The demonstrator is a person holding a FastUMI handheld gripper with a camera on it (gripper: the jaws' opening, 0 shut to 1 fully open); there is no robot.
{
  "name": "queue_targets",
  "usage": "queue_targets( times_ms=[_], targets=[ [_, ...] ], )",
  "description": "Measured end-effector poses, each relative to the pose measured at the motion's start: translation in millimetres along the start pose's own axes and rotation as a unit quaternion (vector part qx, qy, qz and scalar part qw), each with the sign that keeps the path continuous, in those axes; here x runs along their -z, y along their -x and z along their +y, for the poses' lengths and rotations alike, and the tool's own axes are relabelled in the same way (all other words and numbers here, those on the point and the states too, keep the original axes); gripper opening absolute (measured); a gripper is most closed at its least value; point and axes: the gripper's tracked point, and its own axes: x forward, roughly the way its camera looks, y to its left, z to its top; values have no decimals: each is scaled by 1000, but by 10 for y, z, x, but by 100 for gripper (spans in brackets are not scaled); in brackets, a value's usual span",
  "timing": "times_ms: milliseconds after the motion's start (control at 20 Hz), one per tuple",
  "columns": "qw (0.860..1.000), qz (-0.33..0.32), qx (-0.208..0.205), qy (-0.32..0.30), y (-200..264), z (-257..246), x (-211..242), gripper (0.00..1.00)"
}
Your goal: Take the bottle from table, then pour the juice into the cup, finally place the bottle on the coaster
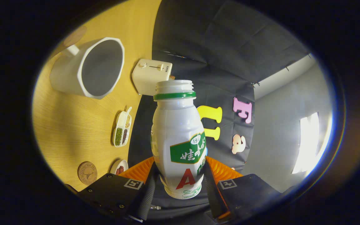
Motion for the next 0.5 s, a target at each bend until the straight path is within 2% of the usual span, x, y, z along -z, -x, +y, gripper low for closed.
queue_targets(
  times_ms=[300, 500],
  targets=[
    [994, 14, -23, -102, 22, 33, 97, 73],
    [978, 30, -39, -202, 48, 124, 219, 73]
  ],
)
